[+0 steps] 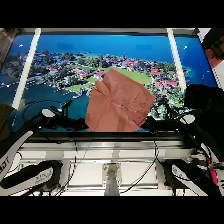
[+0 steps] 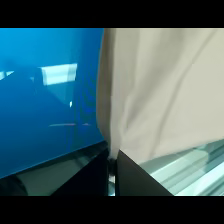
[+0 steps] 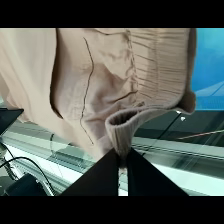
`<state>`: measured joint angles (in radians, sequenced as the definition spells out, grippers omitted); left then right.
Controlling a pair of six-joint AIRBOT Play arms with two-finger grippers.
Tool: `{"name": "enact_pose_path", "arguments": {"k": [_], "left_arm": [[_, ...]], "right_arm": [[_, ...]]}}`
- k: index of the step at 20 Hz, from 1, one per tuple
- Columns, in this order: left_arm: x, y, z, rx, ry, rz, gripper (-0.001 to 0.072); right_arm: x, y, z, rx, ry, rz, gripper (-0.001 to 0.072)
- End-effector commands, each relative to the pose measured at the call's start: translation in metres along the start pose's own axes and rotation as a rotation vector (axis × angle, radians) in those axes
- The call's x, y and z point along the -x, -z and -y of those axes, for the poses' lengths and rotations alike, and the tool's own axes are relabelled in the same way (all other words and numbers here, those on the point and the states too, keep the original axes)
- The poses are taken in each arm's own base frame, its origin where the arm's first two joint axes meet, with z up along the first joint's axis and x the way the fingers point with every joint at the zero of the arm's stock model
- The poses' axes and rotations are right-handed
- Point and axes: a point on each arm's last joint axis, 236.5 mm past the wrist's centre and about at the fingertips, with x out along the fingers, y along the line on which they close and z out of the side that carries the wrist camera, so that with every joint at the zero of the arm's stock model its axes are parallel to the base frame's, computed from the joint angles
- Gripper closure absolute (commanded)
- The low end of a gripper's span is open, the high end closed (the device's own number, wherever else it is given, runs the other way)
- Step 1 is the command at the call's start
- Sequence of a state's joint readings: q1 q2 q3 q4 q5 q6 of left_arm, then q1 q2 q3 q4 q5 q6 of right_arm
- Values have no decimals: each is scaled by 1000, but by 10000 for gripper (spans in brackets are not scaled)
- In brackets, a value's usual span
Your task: Fold the clothes and pants, and hang the long-sleeved shirts on hangers.
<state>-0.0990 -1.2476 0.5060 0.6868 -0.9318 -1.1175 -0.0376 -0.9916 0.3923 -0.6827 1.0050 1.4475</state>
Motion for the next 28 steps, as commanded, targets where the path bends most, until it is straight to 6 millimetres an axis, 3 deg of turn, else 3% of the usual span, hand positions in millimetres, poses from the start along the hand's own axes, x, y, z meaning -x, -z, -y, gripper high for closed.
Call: {"name": "enact_pose_path", "arguments": {"k": [1,4,6,8,10,13,16,18,21,24,28], "left_arm": [[-1,4,7,8,33,-22,702],[18,16,35,-188,89,-25,705],[44,14,66,-337,107,68,705],[81,5,101,-458,112,246,706],[122,-8,128,-436,130,448,705],[156,-32,143,-410,134,618,706],[170,-88,156,-386,113,740,705],[165,-130,163,-385,82,775,704],[123,-185,171,-341,66,748,702],[74,-235,188,-343,46,760,702],[33,-297,206,-351,22,863,701]], "right_arm": [[0,0,0,1,-1,1,690],[1,7,-2,2,-6,-28,691],[3,29,-7,11,-26,-118,692],[14,50,-28,41,-100,-179,691],[29,61,-59,54,-210,-183,691],[45,51,-96,-35,-347,-117,691],[39,13,-93,-179,-343,8,690],[42,-29,-87,-271,-341,166,690],[62,-90,-77,-400,-359,420,690],[72,-119,-64,-504,-363,535,690],[68,-151,-33,-675,-346,633,685]]}}
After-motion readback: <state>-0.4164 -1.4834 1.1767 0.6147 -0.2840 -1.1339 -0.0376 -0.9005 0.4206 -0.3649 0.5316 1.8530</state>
